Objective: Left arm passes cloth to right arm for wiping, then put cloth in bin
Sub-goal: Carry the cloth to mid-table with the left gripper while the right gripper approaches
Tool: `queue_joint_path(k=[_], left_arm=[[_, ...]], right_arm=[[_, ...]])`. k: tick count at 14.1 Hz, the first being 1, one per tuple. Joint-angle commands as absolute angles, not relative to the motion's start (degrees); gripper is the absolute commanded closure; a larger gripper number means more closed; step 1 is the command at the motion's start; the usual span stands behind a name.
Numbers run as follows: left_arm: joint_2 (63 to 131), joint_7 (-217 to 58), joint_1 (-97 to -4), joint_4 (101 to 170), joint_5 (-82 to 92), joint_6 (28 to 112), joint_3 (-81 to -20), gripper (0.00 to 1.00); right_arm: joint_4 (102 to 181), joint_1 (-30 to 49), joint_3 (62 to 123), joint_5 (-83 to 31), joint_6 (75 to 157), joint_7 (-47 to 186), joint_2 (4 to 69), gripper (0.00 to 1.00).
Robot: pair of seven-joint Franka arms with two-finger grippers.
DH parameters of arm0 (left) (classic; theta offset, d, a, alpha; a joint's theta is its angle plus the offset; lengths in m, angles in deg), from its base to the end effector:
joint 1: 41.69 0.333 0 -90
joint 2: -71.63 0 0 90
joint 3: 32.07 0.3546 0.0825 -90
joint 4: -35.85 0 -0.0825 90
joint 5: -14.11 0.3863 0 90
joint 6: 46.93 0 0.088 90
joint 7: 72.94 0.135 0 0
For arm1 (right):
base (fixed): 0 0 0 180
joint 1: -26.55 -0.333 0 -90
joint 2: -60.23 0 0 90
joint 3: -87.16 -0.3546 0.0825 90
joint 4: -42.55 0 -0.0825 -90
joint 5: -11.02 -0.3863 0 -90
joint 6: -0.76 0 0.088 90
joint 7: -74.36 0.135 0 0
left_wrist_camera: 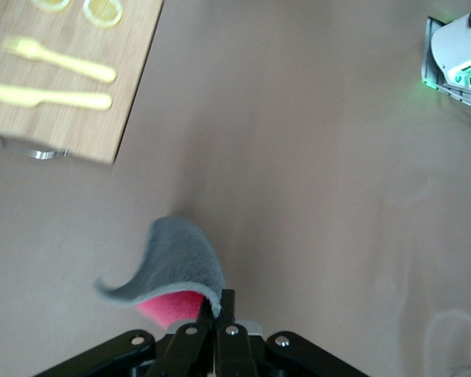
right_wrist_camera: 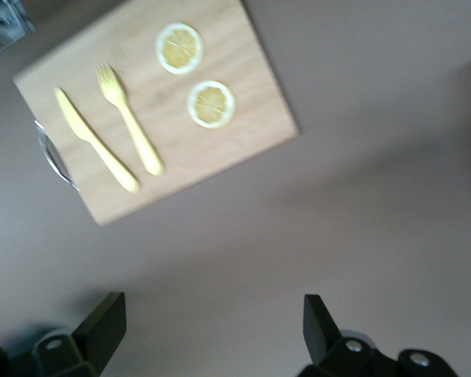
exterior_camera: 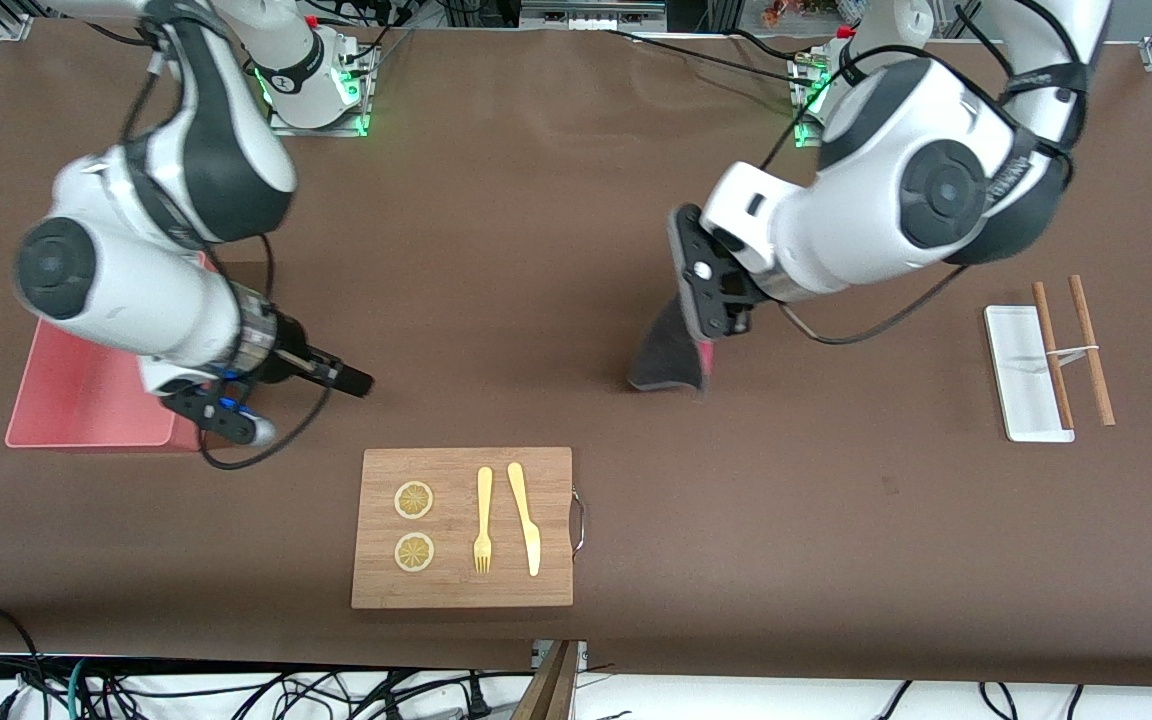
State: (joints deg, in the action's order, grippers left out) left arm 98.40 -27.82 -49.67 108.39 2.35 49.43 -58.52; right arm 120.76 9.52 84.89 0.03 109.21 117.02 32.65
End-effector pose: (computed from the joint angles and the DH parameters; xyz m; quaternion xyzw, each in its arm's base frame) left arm 0.6027 -0.3595 0.5261 0.7733 -0.6012 0.0178 0.2008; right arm 0.6809 0.2529 0.4549 -0.9674 0.2313 0.0319 0.0982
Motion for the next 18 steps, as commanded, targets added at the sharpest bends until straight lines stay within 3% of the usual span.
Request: queue_joint_path(k=[1,7,18], left_arm=[[99.5,-21.9,-51.5,105.8,1.6,50.3,-58.2,1.0],[99.5,-15.6,-59.8,104.3,7.3,51.3,-58.0,1.0],[100.0,-10.3,-60.4,104.7,5.3,55.0,-58.0,1.0]], right_arm=[[117.9,6.8,85.4,-0.8,112.4,123.1,29.7,0.0],[117.3,4.3,84.5,-1.7,118.8,124.5,28.2,0.0],[117.3,-0.5,84.5,-8.5,121.3,124.6,27.2,0.0]])
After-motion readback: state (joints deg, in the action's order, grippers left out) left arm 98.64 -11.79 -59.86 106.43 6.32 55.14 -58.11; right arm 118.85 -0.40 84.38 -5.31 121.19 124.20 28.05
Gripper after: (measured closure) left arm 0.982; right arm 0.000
